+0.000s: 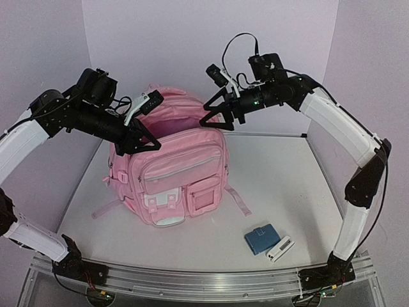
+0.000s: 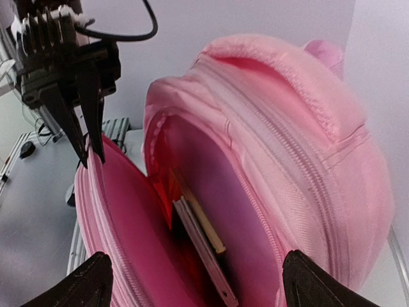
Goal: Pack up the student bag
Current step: Place the book in the student bag, then zip the student bag at the center of the board.
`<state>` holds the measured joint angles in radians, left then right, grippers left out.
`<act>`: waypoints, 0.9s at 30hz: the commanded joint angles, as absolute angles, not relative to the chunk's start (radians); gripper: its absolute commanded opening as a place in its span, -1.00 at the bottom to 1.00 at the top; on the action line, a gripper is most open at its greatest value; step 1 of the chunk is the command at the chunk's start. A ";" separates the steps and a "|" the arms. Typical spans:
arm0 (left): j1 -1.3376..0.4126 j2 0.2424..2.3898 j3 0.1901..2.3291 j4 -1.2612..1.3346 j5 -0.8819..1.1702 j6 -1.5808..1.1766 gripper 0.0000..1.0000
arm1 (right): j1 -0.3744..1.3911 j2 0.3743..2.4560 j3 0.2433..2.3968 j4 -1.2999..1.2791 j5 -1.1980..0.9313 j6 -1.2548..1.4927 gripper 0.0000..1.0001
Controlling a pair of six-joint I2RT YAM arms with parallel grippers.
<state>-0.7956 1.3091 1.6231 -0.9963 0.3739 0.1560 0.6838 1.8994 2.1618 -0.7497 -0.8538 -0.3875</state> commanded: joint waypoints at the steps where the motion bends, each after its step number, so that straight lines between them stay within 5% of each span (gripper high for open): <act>1: -0.793 1.244 1.565 -0.902 0.252 0.133 -0.99 | 0.686 1.690 1.983 -0.423 -0.626 -0.137 0.96; 9: -0.793 1.199 1.524 -0.851 0.181 0.125 -0.85 | 0.686 1.445 1.600 -0.197 -0.202 0.179 0.97; 16: -0.793 1.212 1.572 -0.858 0.174 0.079 0.09 | 0.686 1.347 1.288 -0.074 -0.312 0.262 0.79; 27: -0.792 1.280 1.789 -0.867 0.204 -0.047 0.65 | 0.687 1.359 0.953 0.127 -0.438 0.281 0.31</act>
